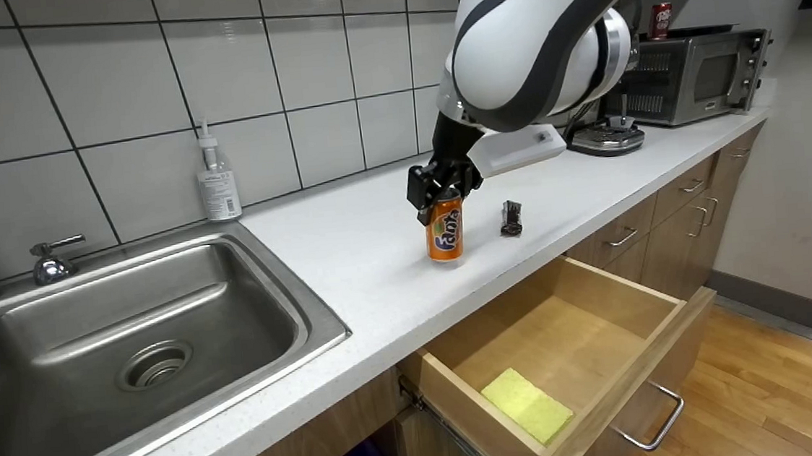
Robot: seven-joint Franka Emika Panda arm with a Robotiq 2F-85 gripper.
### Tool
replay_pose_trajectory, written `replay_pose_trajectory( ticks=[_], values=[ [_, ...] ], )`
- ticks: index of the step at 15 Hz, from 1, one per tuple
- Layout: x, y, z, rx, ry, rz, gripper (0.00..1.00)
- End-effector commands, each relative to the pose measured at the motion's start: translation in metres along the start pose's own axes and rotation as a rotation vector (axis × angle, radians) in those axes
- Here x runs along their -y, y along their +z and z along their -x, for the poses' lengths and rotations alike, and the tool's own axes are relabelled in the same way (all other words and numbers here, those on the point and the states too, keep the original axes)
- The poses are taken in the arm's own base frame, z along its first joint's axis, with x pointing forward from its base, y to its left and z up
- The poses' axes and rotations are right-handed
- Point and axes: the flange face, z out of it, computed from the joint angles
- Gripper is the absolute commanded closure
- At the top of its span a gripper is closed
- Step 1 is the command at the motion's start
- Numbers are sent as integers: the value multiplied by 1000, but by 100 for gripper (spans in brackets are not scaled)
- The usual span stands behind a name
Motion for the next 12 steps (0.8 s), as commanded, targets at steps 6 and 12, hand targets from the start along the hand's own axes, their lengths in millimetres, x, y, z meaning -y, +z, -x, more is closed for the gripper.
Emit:
replay_pose_trajectory(
  ticks=[6,12],
  values=[
    [-7,-44,45,4,9,13,62],
    [-19,-59,88,25,5,32,62]
  ],
)
